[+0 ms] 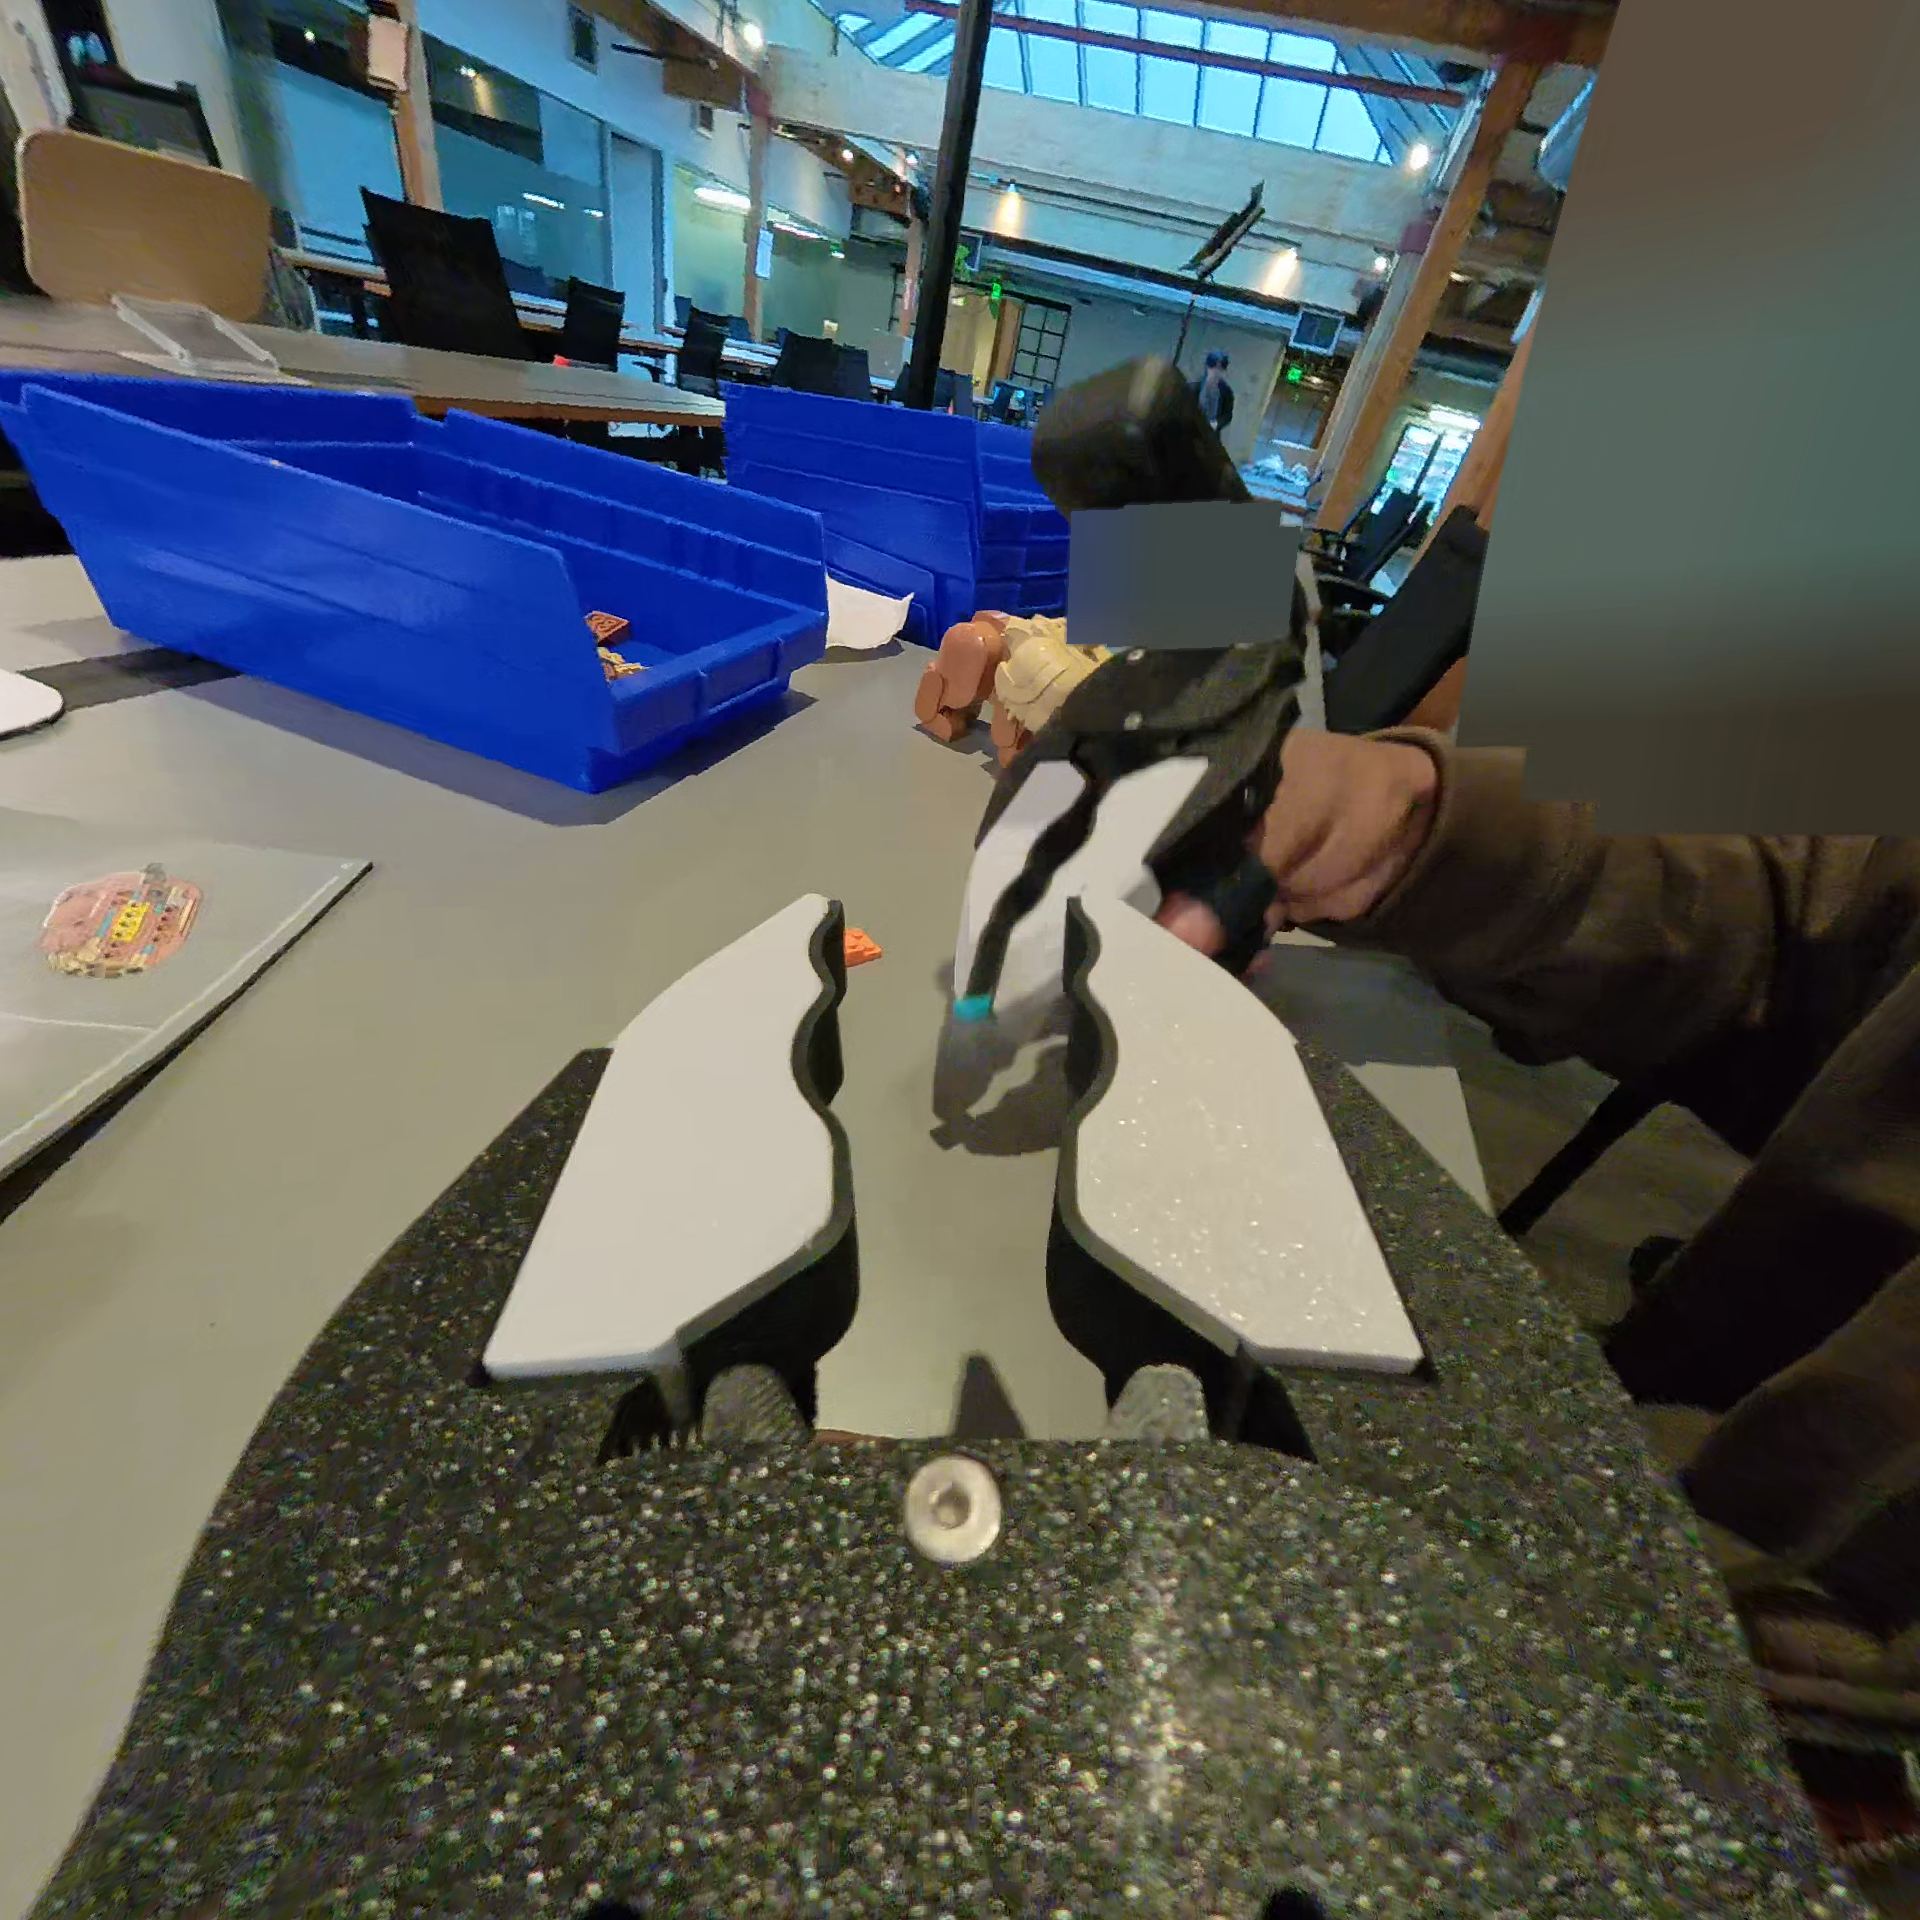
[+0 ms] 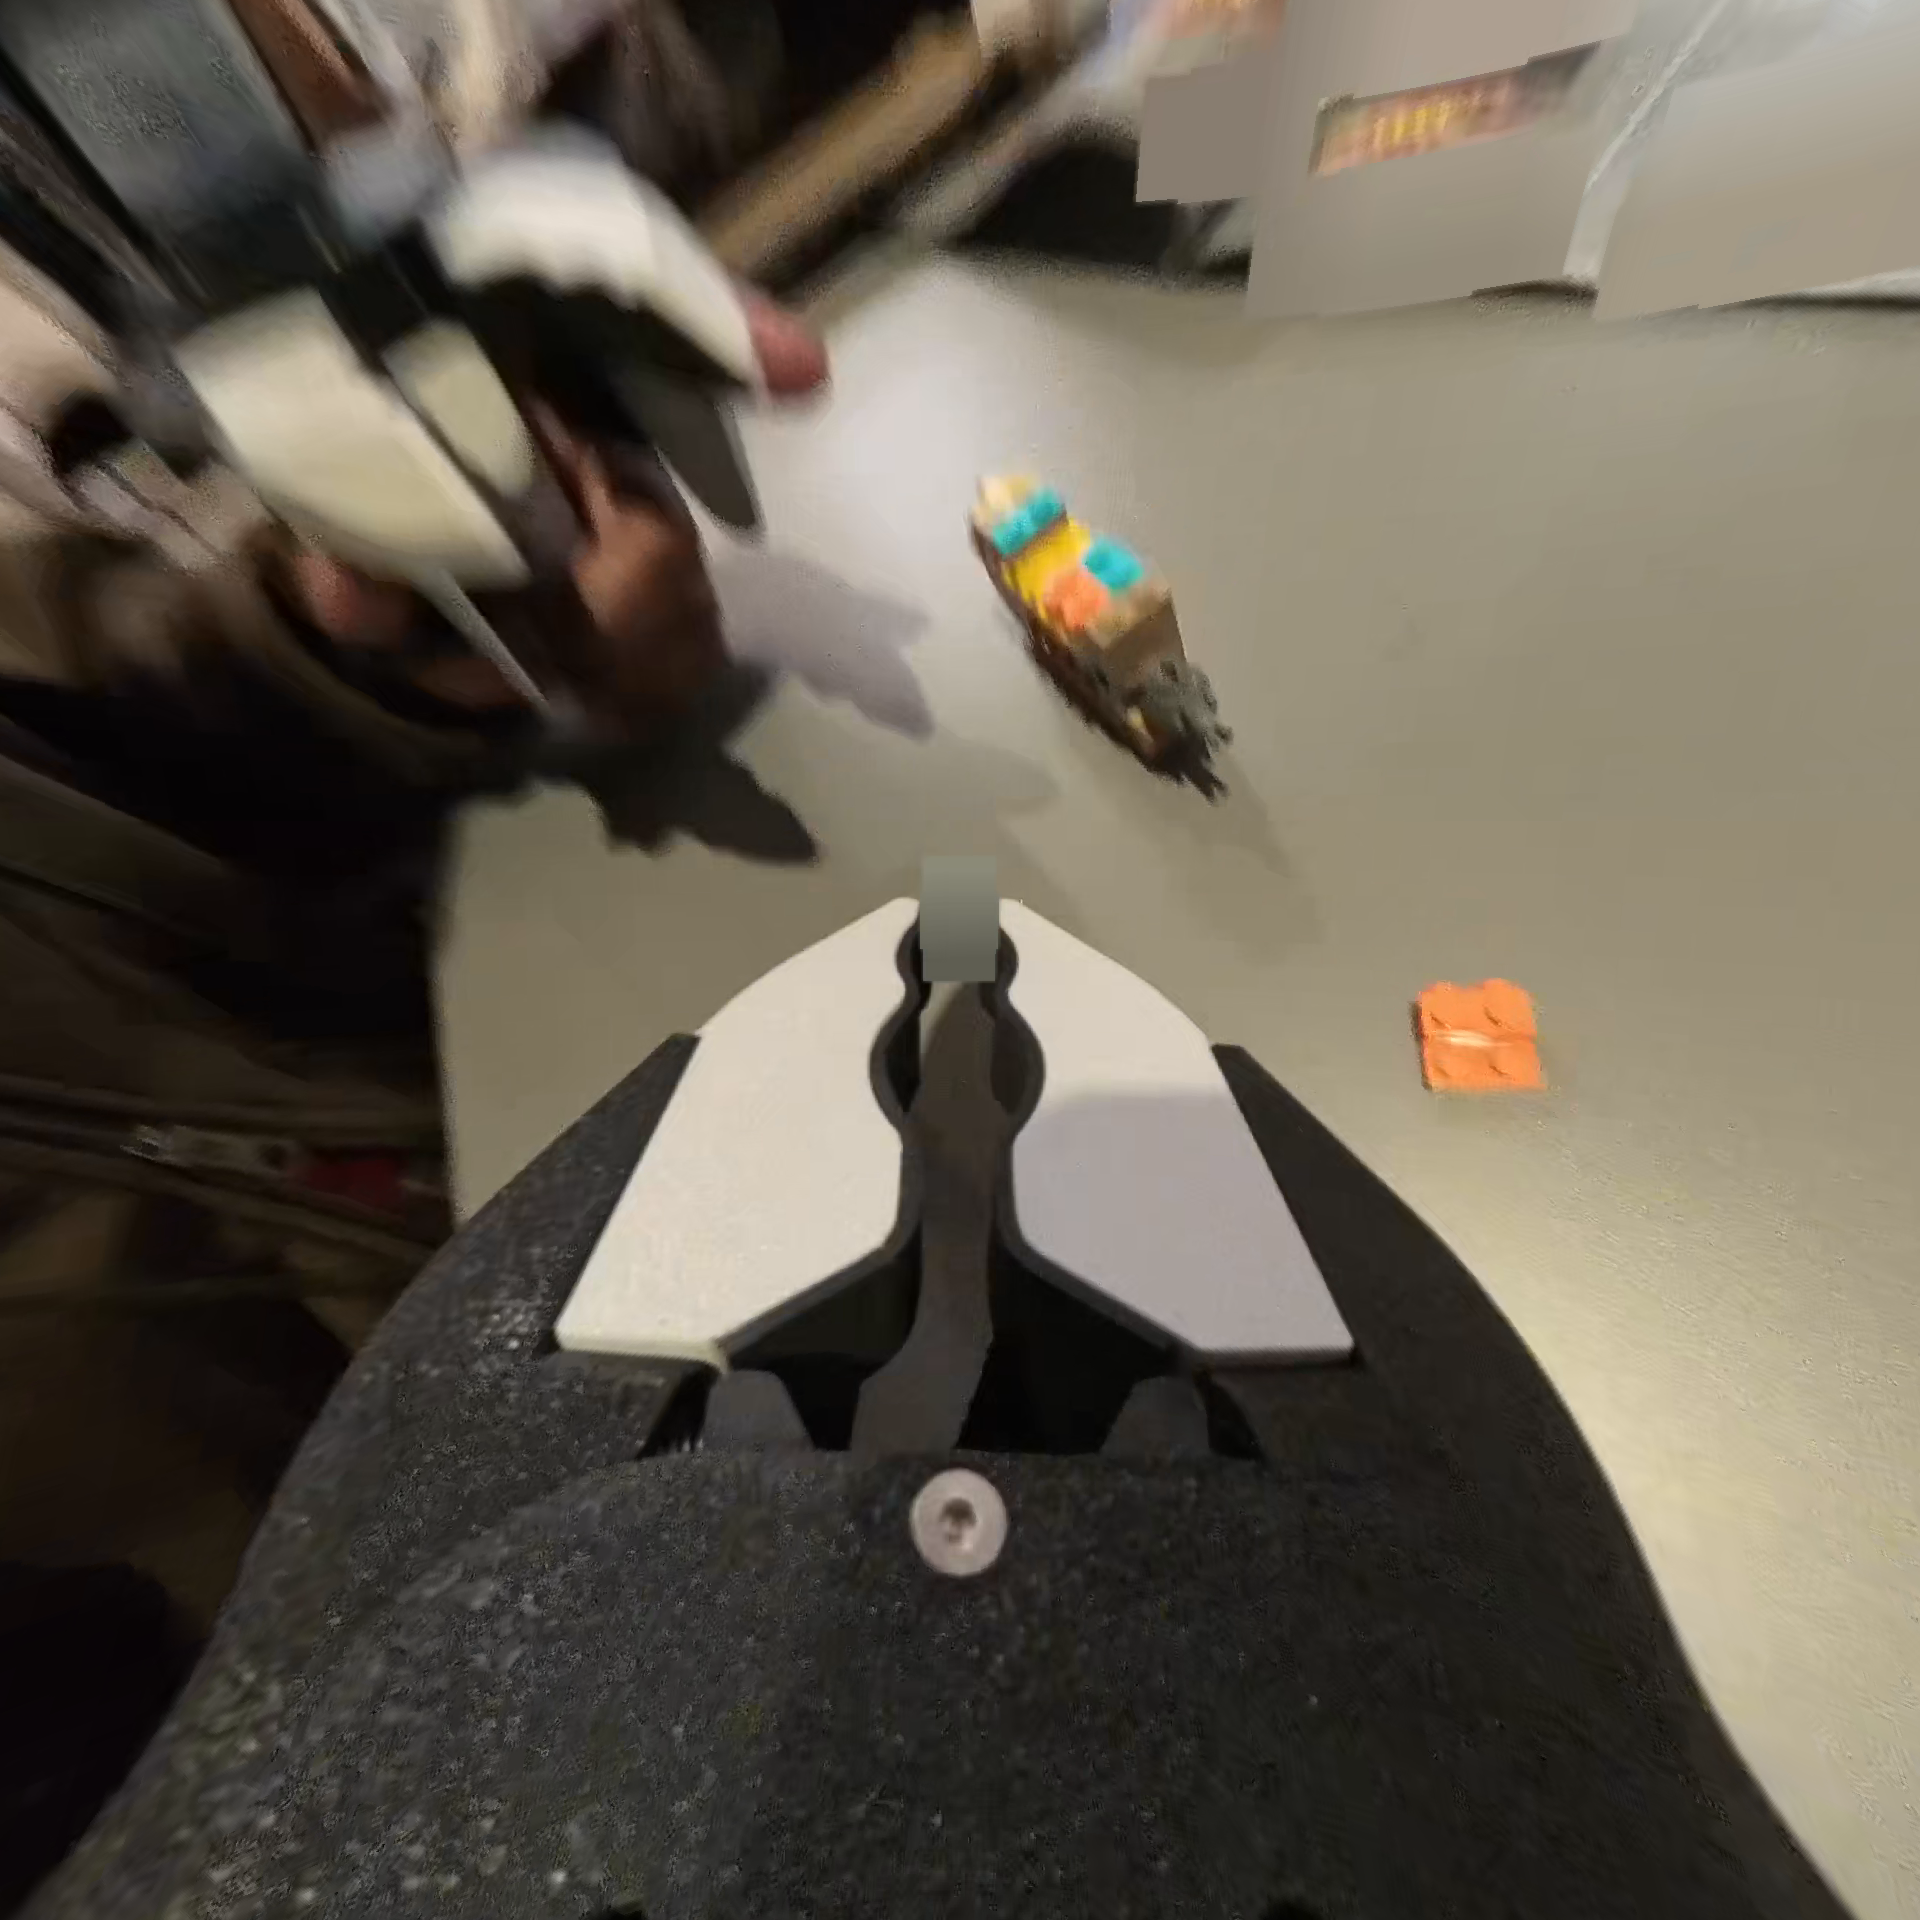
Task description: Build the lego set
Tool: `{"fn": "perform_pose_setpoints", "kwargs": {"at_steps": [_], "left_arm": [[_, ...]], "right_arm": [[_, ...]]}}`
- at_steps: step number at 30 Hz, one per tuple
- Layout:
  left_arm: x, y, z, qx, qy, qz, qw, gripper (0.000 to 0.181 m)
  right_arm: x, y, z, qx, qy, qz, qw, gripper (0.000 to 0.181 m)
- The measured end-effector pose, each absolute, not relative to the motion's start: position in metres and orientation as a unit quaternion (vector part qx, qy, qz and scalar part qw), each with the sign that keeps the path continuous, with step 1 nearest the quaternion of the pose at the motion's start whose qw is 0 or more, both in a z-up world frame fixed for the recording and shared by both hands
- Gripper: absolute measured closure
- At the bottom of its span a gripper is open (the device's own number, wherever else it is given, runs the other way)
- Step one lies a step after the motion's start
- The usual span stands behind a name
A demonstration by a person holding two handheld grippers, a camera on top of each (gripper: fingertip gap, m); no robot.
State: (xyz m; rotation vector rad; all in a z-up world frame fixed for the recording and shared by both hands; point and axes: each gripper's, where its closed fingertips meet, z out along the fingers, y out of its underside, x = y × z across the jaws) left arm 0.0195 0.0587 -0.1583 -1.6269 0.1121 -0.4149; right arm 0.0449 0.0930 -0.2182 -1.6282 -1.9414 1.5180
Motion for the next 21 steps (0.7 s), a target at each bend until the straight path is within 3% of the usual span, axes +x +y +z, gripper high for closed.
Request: {"fn": "perform_pose_setpoints", "kwargs": {"at_steps": [8,21], "left_arm": [[0.026,0.067,-0.155,-0.702,0.125,-0.003,0.701,0.137],[0.040,0.061,-0.149,-0.660,0.208,0.095,0.715,0.153]], "right_arm": [[0.028,0.081,-0.162,-0.552,-0.363,0.749,-0.044,0.174],[0.034,0.050,-0.147,-0.522,-0.324,0.783,-0.099,0.173]]}}
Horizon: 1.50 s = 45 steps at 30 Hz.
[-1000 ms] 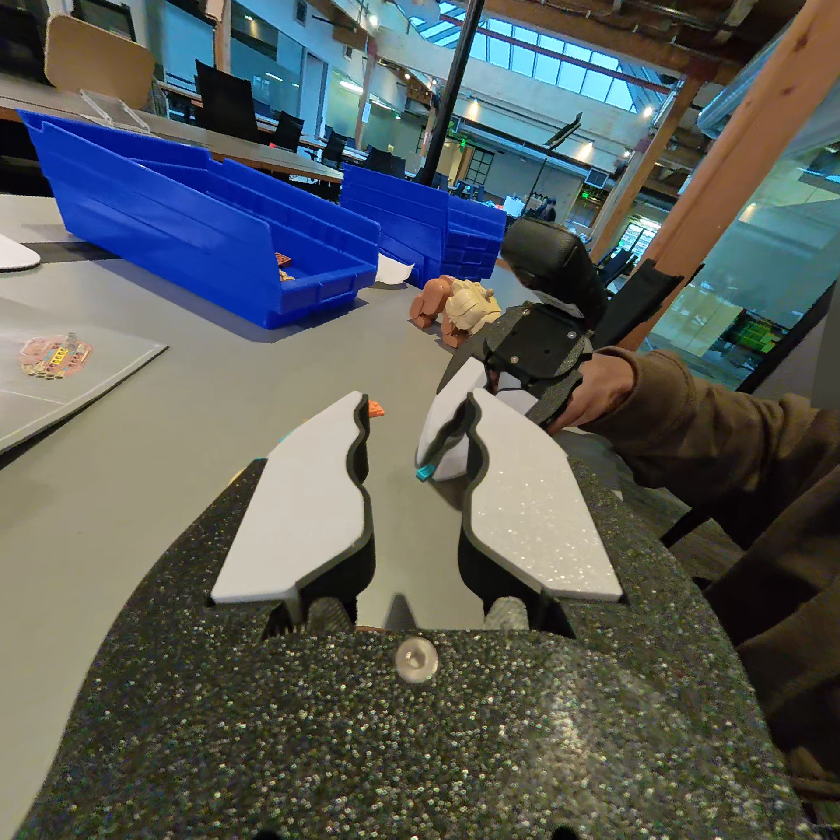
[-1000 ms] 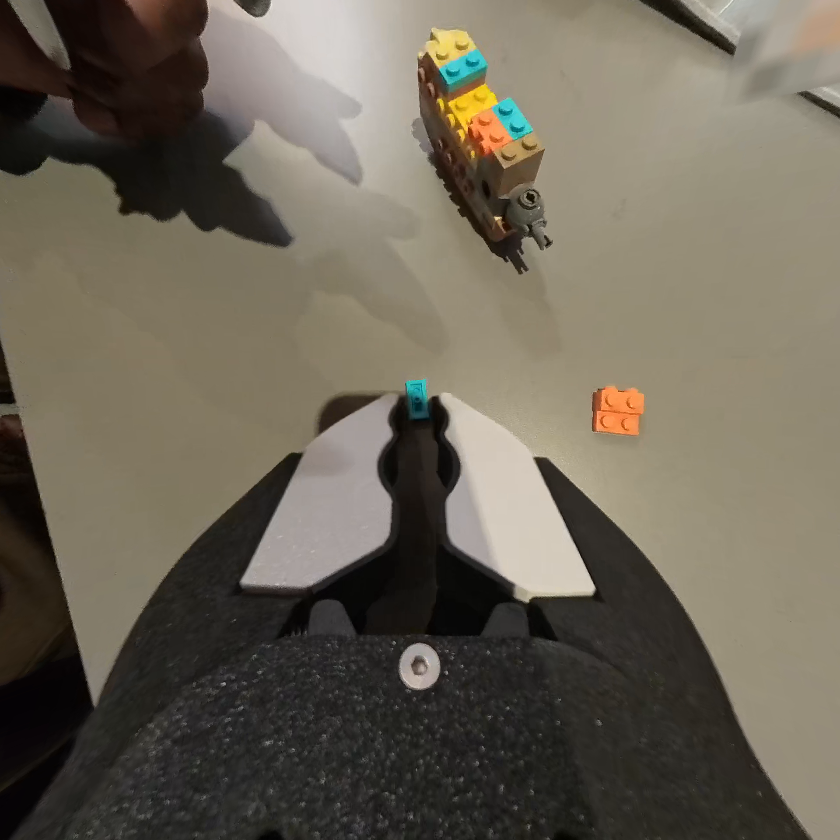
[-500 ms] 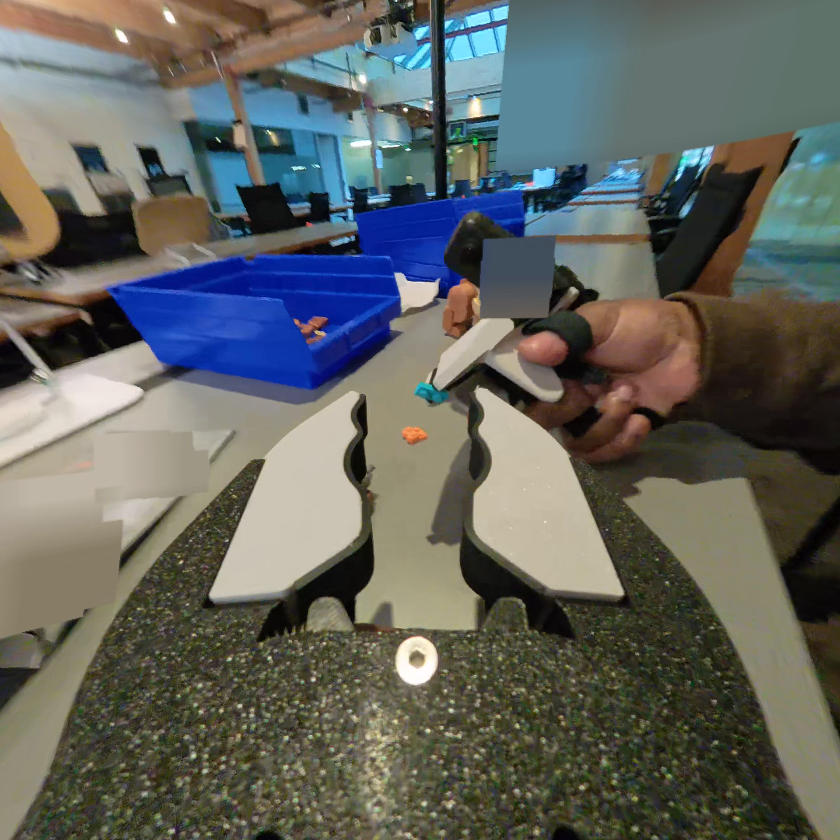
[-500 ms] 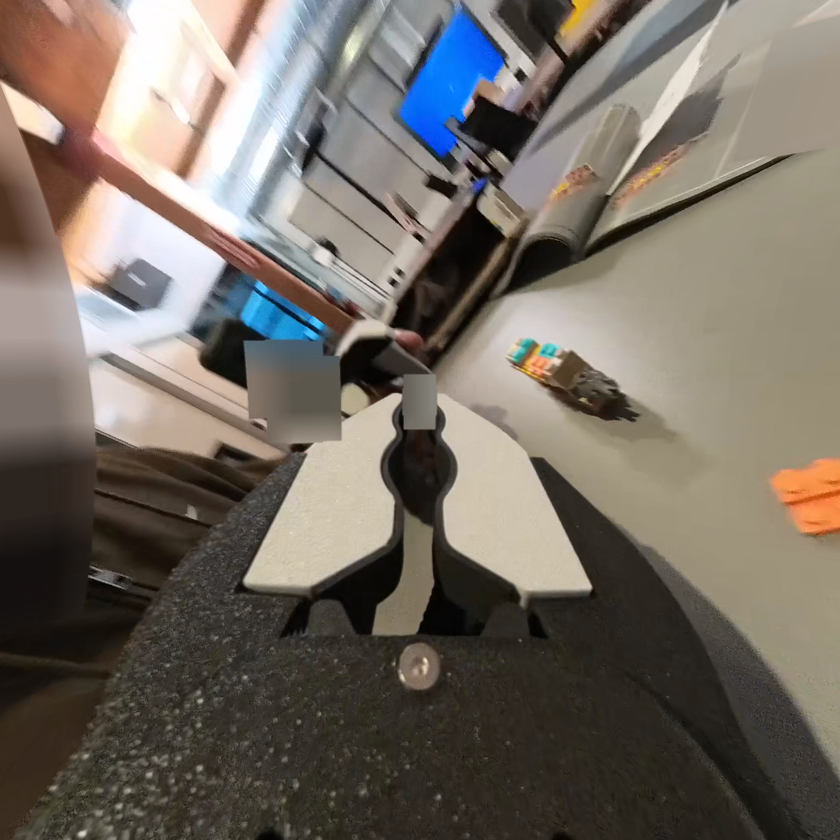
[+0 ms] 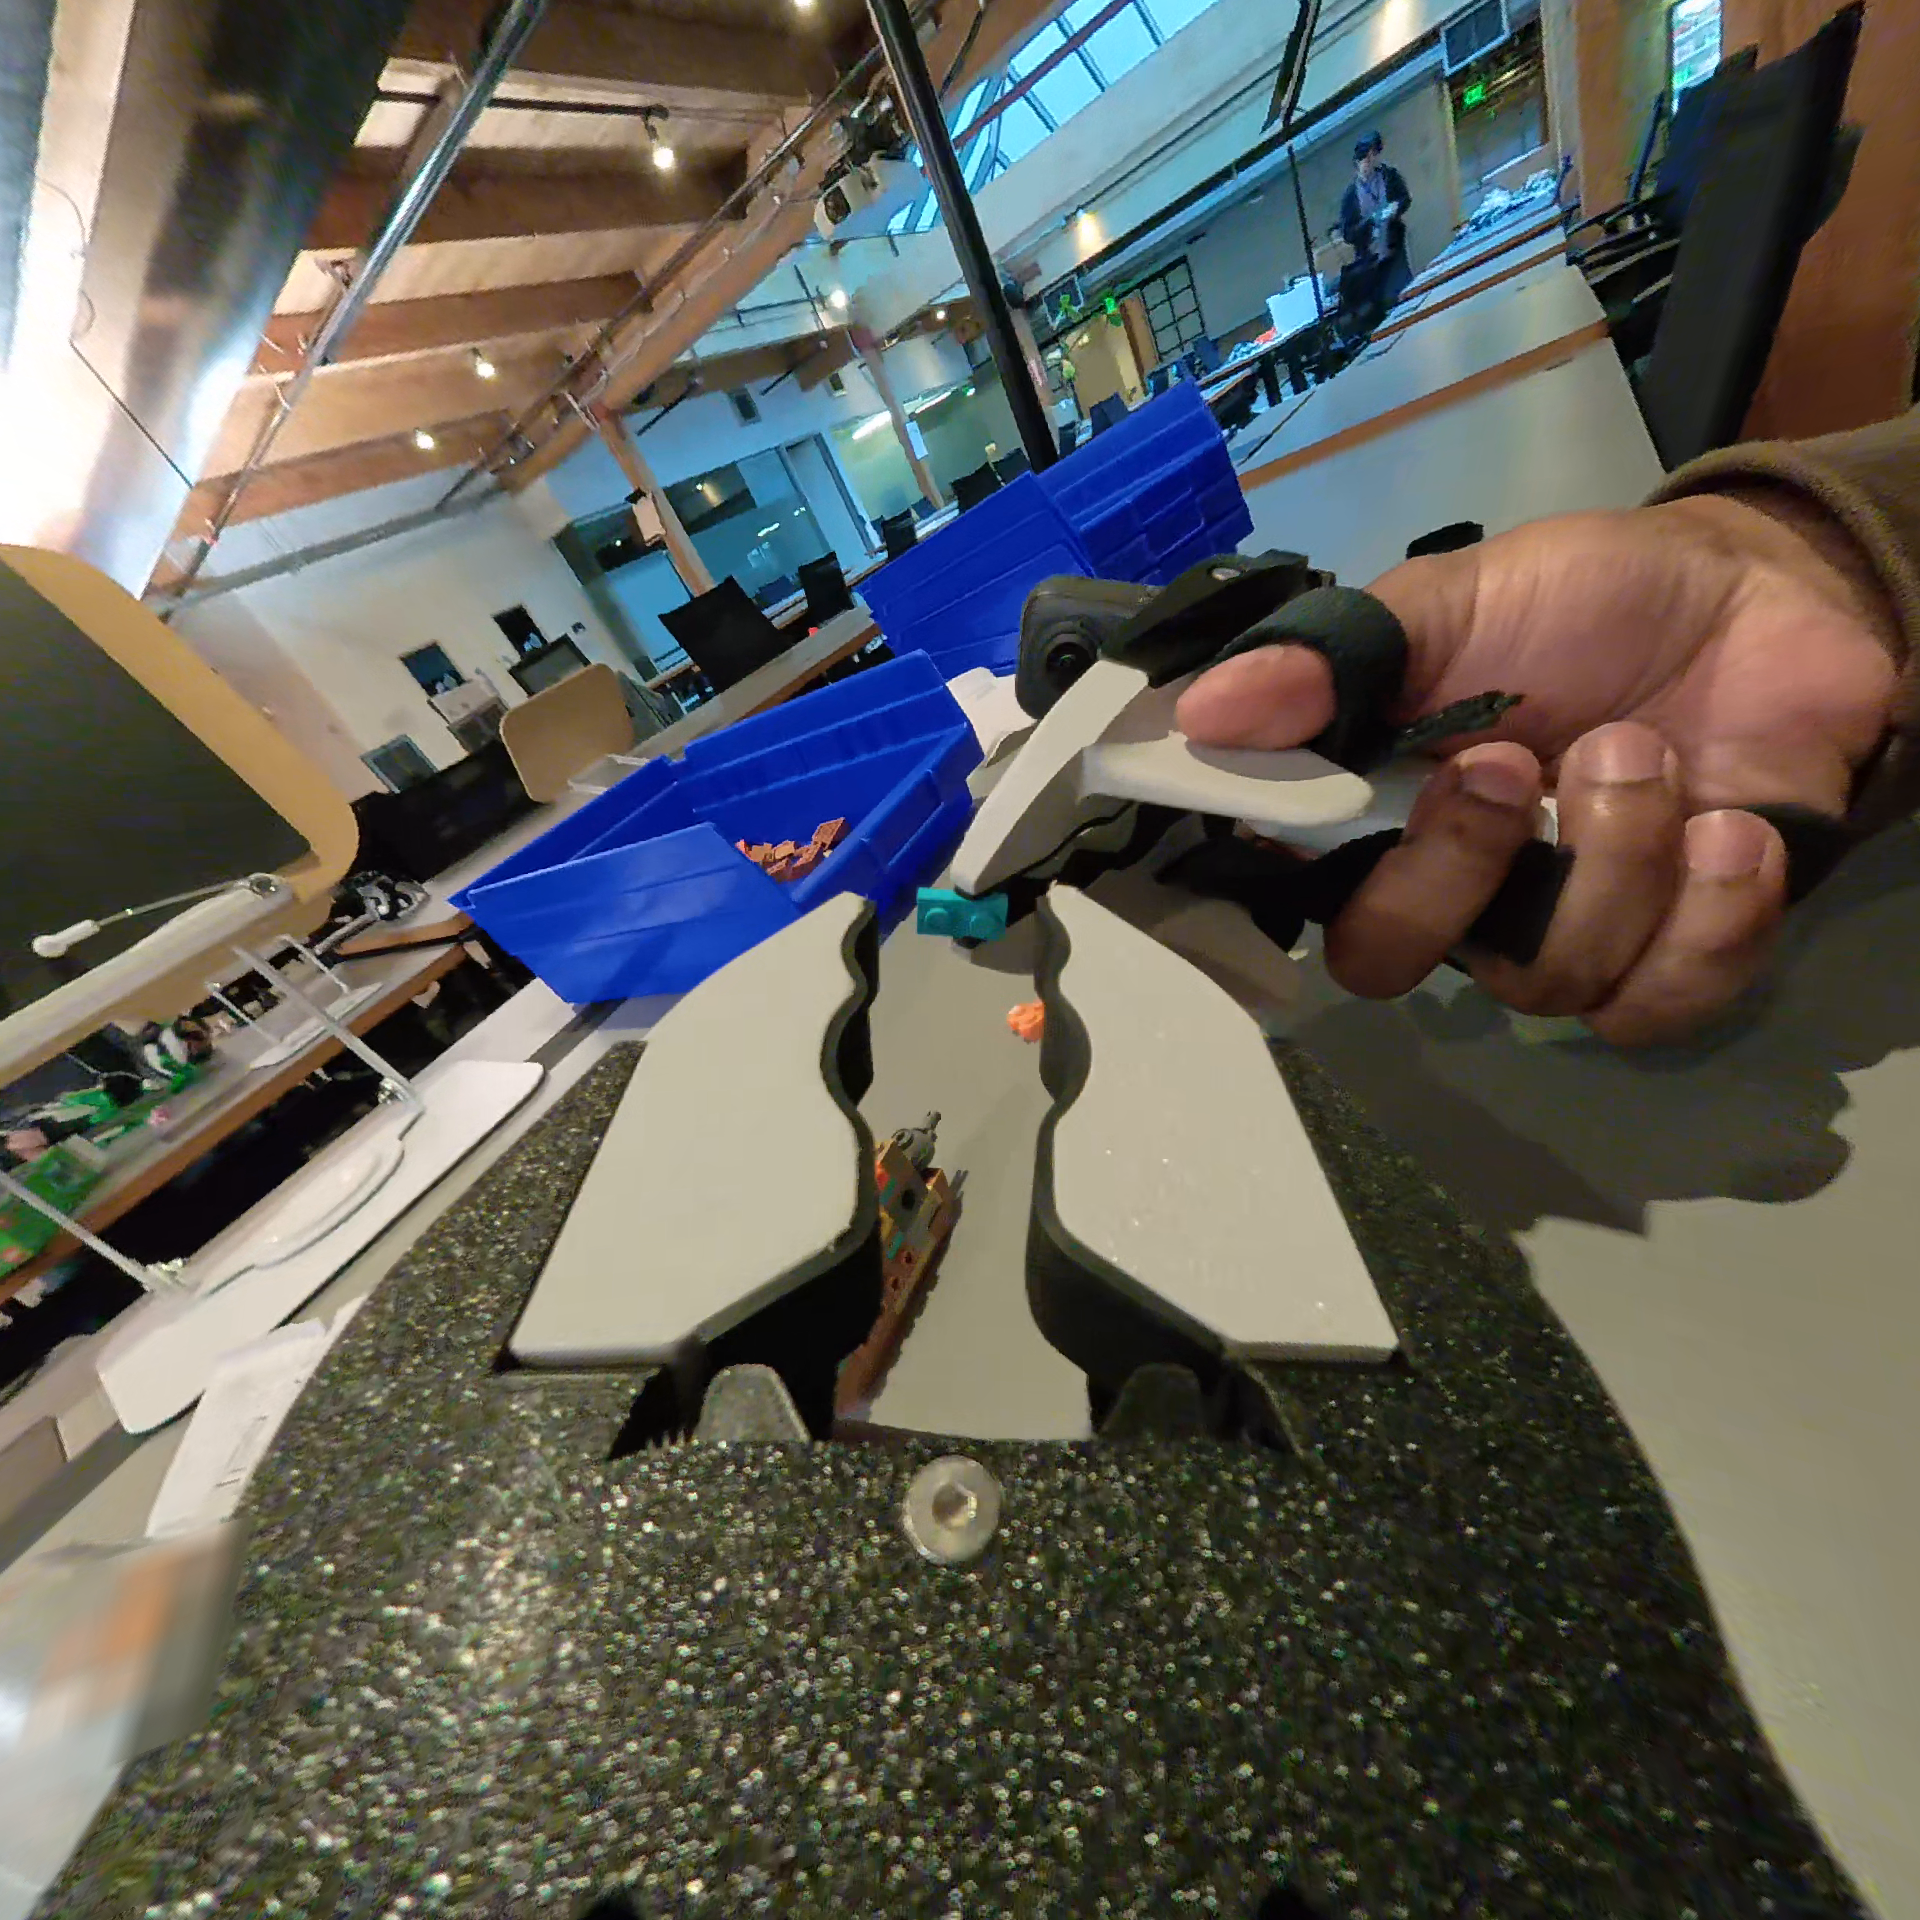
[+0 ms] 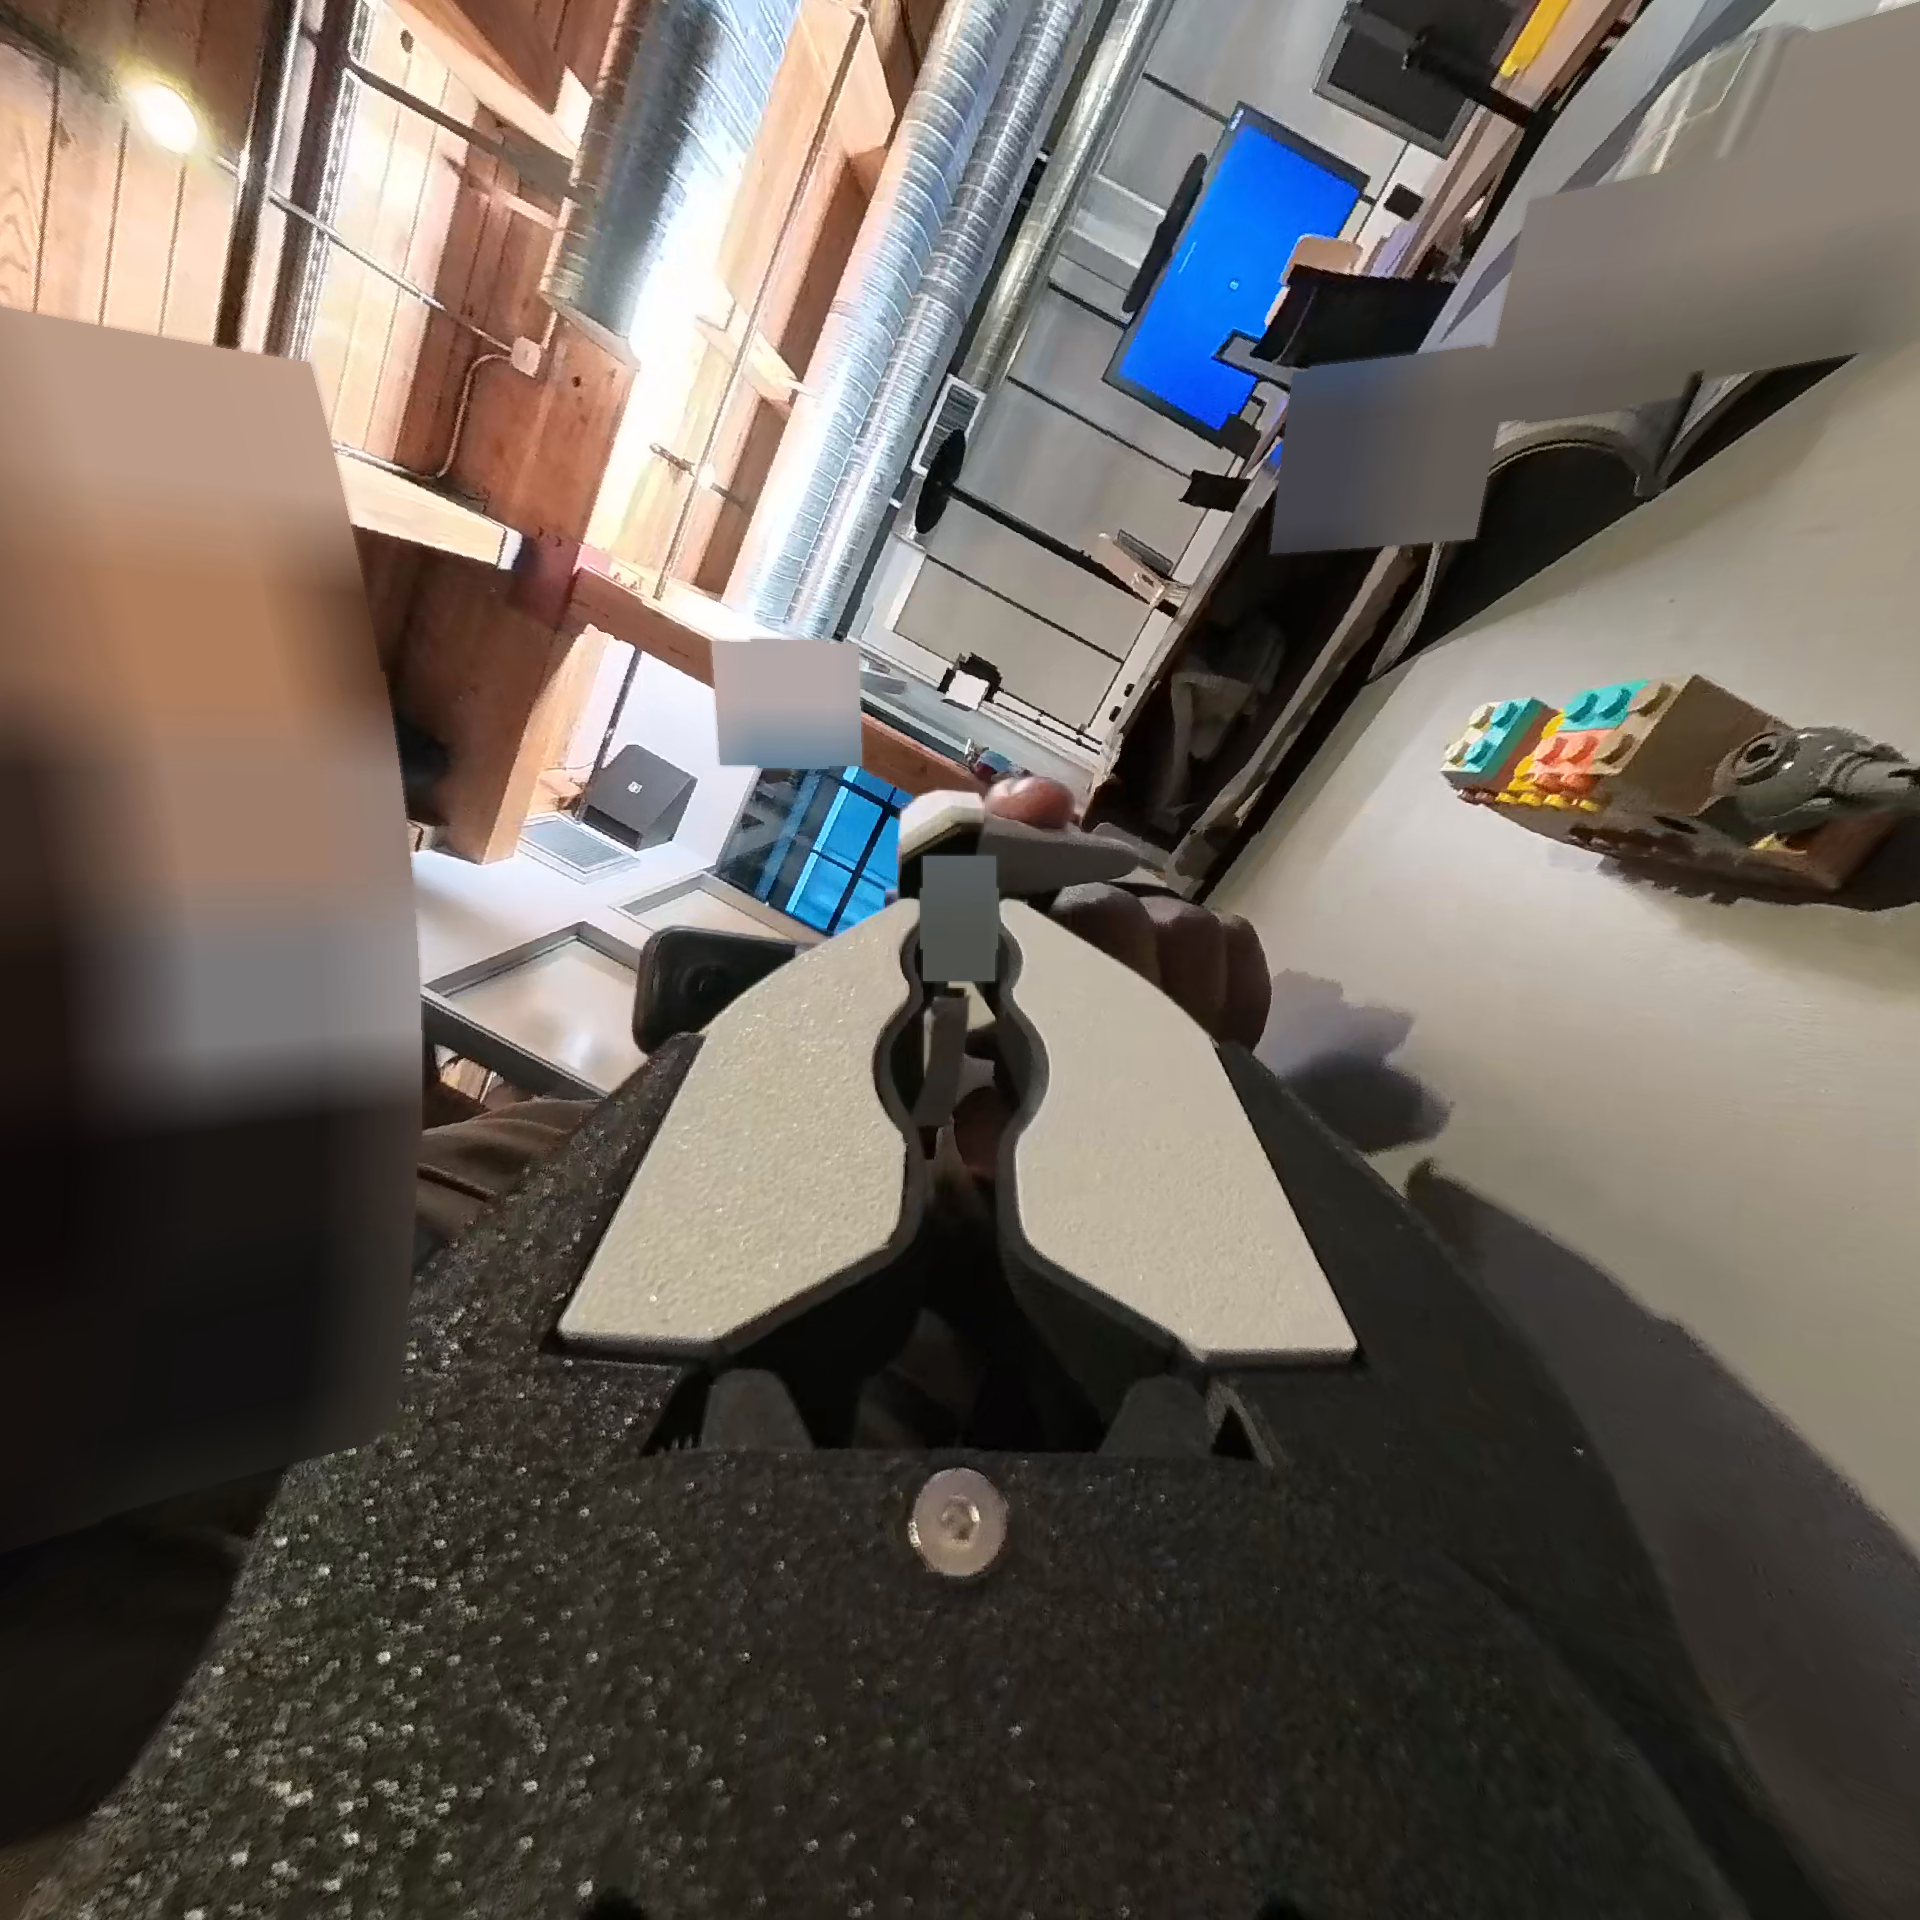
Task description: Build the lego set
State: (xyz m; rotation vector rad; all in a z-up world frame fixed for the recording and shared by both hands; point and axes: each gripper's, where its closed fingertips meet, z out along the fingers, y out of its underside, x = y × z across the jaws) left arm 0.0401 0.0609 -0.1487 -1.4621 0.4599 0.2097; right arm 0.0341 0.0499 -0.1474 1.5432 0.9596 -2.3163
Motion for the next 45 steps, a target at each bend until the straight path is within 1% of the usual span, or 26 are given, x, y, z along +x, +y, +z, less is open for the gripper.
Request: {"fn": "perform_pose_setpoints", "kwargs": {"at_steps": [5,12,14,15,17,21,23,25,28,32,34,36,37,41,45], "left_arm": [[0.042,0.059,-0.149,-0.656,0.223,0.112,0.713,0.164],[0.043,0.056,-0.150,-0.660,0.233,0.109,0.705,0.165],[0.040,0.056,-0.149,-0.665,0.224,0.097,0.706,0.165],[0.038,0.055,-0.148,-0.666,0.216,0.089,0.708,0.165],[0.033,0.054,-0.146,-0.670,0.198,0.077,0.711,0.165],[0.023,0.053,-0.148,-0.685,0.175,0.061,0.704,0.165],[0.022,0.053,-0.151,-0.691,0.173,0.057,0.699,0.165],[0.024,0.054,-0.152,-0.694,0.176,0.050,0.697,0.165],[0.026,0.054,-0.153,-0.695,0.182,0.046,0.694,0.165],[0.025,0.052,-0.155,-0.698,0.177,0.039,0.693,0.165],[0.023,0.051,-0.155,-0.698,0.172,0.036,0.694,0.165],[0.021,0.050,-0.155,-0.699,0.167,0.034,0.694,0.165],[0.020,0.050,-0.155,-0.699,0.166,0.034,0.694,0.165],[0.017,0.049,-0.153,-0.698,0.161,0.037,0.697,0.165],[0.012,0.047,-0.153,-0.700,0.153,0.039,0.697,0.165]], "right_arm": [[0.035,0.048,-0.149,0.523,0.317,-0.784,0.106,0.173],[0.036,0.044,-0.150,0.521,0.343,-0.776,0.095,0.173],[0.038,0.041,-0.152,0.518,0.372,-0.766,0.084,0.160],[0.039,0.041,-0.154,0.519,0.392,-0.756,0.071,0.154],[0.041,0.050,-0.162,0.528,0.440,-0.726,0.019,0.146],[0.042,0.117,-0.191,0.583,0.536,-0.595,-0.141,0.152],[0.044,0.151,-0.207,0.608,0.574,-0.520,-0.177,0.154],[0.045,0.172,-0.222,0.620,0.608,-0.463,-0.176,0.155],[0.043,0.183,-0.241,0.613,0.660,-0.408,-0.148,0.152],[0.041,0.187,-0.258,0.589,0.716,-0.354,-0.126,0.140],[0.038,0.183,-0.259,0.574,0.730,-0.351,-0.122,0.139],[0.036,0.179,-0.259,0.562,0.742,-0.345,-0.120,0.140],[0.035,0.177,-0.260,0.558,0.746,-0.341,-0.121,0.143],[0.037,0.171,-0.263,0.536,0.774,-0.305,-0.144,0.165],[0.045,0.151,-0.263,0.504,0.796,-0.296,-0.155,0.167]]}}
